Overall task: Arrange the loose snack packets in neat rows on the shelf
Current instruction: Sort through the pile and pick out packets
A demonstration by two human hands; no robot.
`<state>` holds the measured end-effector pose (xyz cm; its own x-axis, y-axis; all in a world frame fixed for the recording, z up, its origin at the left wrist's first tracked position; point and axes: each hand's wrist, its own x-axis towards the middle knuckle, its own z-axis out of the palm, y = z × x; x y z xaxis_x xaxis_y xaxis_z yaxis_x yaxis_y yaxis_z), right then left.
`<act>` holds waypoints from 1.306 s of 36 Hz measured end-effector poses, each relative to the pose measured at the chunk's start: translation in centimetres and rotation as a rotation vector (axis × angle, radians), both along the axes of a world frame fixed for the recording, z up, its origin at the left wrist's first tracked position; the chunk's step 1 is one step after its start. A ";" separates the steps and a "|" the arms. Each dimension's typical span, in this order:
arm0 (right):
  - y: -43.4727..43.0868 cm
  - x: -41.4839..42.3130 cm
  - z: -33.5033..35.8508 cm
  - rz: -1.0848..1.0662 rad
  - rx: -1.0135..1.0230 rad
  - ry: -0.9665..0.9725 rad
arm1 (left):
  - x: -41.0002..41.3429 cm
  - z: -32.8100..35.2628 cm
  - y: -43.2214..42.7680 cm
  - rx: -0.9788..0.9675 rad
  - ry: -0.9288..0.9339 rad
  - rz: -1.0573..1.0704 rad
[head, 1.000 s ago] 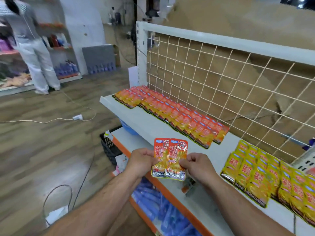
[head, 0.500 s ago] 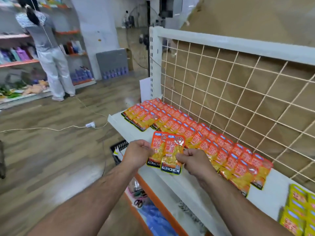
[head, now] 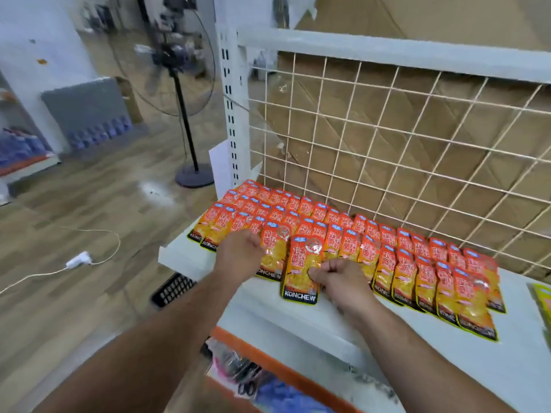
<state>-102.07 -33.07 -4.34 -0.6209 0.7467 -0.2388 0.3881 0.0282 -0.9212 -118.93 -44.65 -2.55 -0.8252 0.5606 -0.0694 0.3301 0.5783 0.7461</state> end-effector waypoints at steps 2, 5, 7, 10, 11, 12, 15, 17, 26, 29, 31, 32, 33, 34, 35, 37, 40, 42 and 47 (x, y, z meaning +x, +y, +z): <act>-0.7 -0.7 -0.1 -0.064 -0.020 0.002 | -1.3 -0.4 -0.1 -0.034 0.018 -0.036; -1.6 -1.4 0.0 -0.108 -0.013 -0.003 | -2.7 -0.5 0.0 -0.048 0.049 -0.093; -2.0 -1.9 -0.3 -0.127 0.007 -0.016 | -3.5 -0.8 0.2 -0.062 0.096 -0.121; -2.4 -2.3 -0.4 -0.157 0.032 -0.047 | -4.0 -1.3 0.3 -0.036 0.159 -0.155; -2.5 -2.3 -0.3 -0.164 0.034 -0.049 | -4.1 -1.4 0.3 -0.026 0.171 -0.164; -2.5 -2.3 -0.3 -0.172 0.031 -0.050 | -4.2 -1.5 0.3 -0.026 0.178 -0.172; -2.4 -2.2 -0.2 -0.190 0.008 -0.051 | -4.5 -1.7 0.5 -0.043 0.198 -0.187; -2.3 -2.2 -0.3 -0.205 -0.012 -0.051 | -4.8 -1.7 0.6 -0.046 0.204 -0.199; -2.3 -2.6 -0.7 -0.234 -0.027 -0.053 | -5.3 -1.7 0.6 -0.019 0.249 -0.284; -2.2 -2.6 -0.5 -0.238 -0.062 -0.059 | -5.4 -1.6 0.5 -0.022 0.271 -0.301; -2.1 -2.7 0.0 -0.230 -0.104 -0.063 | -5.4 -1.5 0.5 -0.016 0.265 -0.305; -1.9 -2.8 0.2 -0.223 -0.126 -0.059 | -5.5 -1.5 0.5 -0.015 0.264 -0.307; -1.8 -2.9 0.4 -0.216 -0.143 -0.056 | -5.5 -1.4 0.5 -0.015 0.261 -0.310; -1.7 -3.2 0.6 -0.209 -0.157 -0.053 | -5.5 -1.3 0.4 -0.016 0.257 -0.314; -1.7 -3.5 0.9 -0.201 -0.166 -0.047 | -5.5 -1.3 0.4 -0.013 0.253 -0.316; -1.6 -4.3 1.2 -0.186 -0.188 -0.039 | -5.6 -1.1 0.2 -0.002 0.237 -0.316; -1.4 -5.4 1.3 -0.182 -0.215 -0.059 | -5.7 -1.1 -0.2 0.015 0.243 -0.324; -1.3 -5.8 1.4 -0.173 -0.193 -0.099 | -6.0 -1.2 -0.5 0.016 0.269 -0.336; -1.3 -6.8 1.7 -0.204 -0.009 -0.214 | -6.3 -2.1 -1.1 0.025 0.549 -0.357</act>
<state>-108.84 -34.42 -2.68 -0.3931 0.8482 -0.3551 0.5702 -0.0782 -0.8178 -125.25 -45.78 -4.65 -0.4996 0.8028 0.3256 0.8354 0.3471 0.4261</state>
